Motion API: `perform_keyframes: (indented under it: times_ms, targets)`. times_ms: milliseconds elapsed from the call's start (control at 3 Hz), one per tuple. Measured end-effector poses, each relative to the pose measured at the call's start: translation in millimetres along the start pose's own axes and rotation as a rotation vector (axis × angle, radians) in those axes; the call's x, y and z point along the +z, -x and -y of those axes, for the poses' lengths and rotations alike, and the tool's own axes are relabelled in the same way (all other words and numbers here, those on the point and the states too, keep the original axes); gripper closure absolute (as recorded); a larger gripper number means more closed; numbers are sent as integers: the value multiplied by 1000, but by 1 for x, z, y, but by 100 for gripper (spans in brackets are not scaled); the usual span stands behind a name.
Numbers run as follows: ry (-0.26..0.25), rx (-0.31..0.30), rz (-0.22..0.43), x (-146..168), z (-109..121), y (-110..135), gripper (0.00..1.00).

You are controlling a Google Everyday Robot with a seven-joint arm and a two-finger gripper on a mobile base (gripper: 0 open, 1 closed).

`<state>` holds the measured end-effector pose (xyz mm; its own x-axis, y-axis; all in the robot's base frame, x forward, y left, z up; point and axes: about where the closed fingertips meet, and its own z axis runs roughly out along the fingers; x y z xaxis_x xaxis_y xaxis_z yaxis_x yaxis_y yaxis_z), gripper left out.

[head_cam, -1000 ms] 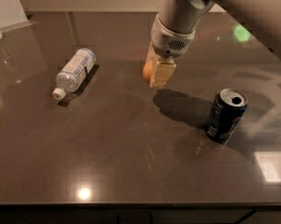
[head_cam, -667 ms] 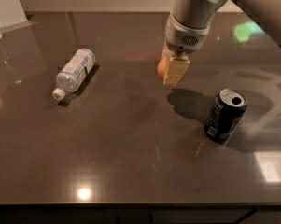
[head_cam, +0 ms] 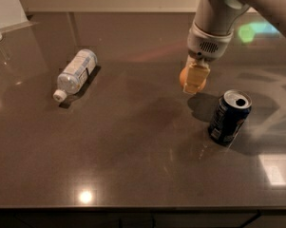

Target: Move orange near pepsi can

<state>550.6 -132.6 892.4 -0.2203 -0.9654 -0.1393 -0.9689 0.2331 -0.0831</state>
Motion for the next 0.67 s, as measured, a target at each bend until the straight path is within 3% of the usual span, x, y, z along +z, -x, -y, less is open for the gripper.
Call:
perform_keyframes:
  times_ms: [667]
  targets:
    - [-28, 262, 7, 3, -24, -36, 100]
